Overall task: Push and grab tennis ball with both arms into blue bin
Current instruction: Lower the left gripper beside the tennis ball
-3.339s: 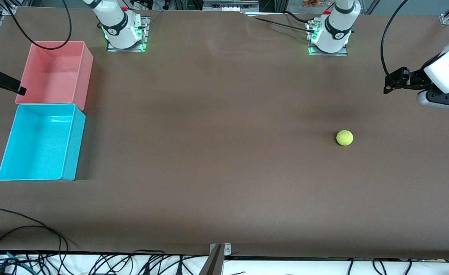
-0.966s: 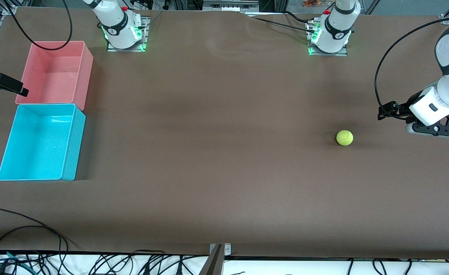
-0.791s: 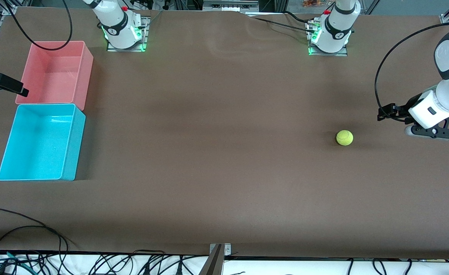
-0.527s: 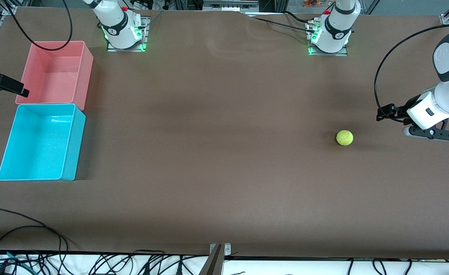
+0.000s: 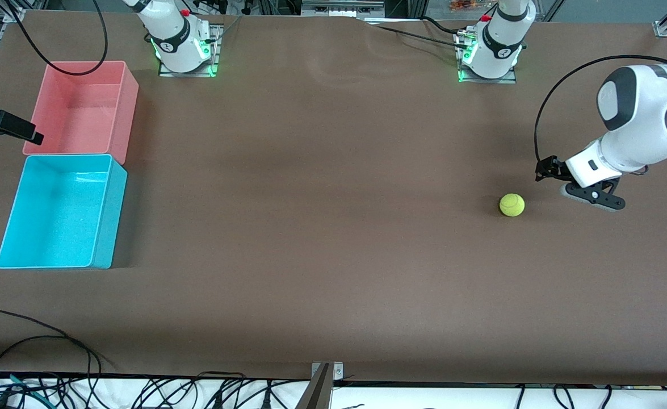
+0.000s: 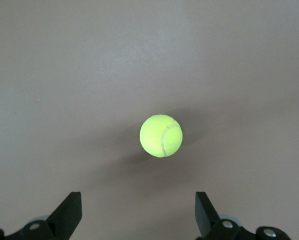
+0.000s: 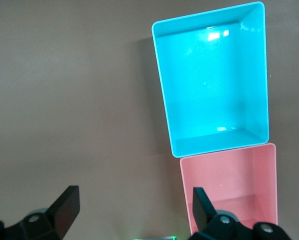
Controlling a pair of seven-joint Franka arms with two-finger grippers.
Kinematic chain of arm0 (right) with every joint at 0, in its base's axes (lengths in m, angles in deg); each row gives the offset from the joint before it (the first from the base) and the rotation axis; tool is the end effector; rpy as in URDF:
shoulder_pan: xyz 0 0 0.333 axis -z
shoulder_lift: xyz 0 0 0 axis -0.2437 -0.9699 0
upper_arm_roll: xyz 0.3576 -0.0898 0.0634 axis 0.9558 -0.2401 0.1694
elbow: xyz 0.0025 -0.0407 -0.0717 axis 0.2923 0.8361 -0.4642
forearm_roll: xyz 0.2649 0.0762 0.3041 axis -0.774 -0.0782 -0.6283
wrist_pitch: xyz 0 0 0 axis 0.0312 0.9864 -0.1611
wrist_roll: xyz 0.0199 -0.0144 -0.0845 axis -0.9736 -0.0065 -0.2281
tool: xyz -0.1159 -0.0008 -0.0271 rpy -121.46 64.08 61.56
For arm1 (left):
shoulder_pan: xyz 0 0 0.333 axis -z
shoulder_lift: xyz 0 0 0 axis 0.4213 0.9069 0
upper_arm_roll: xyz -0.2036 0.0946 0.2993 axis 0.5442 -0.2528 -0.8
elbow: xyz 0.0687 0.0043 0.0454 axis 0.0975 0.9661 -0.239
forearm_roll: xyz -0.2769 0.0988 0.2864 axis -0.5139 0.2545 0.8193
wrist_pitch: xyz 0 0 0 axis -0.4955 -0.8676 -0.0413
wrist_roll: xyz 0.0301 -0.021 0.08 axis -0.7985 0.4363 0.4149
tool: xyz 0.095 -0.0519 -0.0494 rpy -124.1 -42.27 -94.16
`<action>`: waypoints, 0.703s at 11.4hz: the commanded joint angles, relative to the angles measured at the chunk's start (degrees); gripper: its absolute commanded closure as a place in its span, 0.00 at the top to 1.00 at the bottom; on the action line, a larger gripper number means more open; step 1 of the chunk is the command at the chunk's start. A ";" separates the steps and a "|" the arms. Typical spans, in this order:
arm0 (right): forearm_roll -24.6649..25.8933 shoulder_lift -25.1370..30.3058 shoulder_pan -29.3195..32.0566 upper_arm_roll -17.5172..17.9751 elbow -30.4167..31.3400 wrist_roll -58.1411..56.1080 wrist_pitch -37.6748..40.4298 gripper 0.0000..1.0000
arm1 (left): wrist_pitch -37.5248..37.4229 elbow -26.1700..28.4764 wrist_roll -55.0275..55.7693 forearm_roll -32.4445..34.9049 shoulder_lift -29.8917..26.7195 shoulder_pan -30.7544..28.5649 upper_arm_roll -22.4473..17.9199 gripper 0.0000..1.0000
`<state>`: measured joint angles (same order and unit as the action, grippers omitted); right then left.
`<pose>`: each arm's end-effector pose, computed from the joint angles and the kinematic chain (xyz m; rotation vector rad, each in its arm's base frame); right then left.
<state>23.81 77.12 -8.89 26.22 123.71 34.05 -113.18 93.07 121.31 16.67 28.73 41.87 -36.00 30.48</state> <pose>0.5798 -0.0697 0.6385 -3.1104 0.2477 0.1536 0.5575 0.0405 0.3881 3.0668 -0.5124 -0.1205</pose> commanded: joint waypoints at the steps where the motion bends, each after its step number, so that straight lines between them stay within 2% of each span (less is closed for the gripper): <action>1: -0.98 0.06 0.41 0.12 -0.43 -0.51 -0.09 1.00 | 4.43 5.02 -4.61 1.43 -2.98 -0.60 0.20 0.69; 2: -0.98 -0.12 0.50 0.12 -0.43 -0.51 -0.18 1.00 | 4.52 5.38 -11.06 1.44 -2.80 -0.60 0.11 0.32; 3: -0.98 -0.47 0.50 0.12 -0.43 -0.51 -0.18 1.00 | 5.48 5.56 -19.31 1.44 -2.71 -1.13 0.11 0.22; 6: -0.98 -0.47 0.41 0.12 -0.43 -0.51 -0.18 1.00 | 11.63 7.40 -34.98 1.61 -1.75 -2.27 0.02 0.13; 8: -0.98 -0.47 0.50 0.12 -0.43 -0.51 -0.18 1.00 | 13.22 7.40 -42.12 1.87 -1.22 -2.89 0.02 0.12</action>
<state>23.81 76.70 -8.88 26.22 123.71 34.05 -113.26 103.66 127.47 -16.89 28.95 41.05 -37.93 30.27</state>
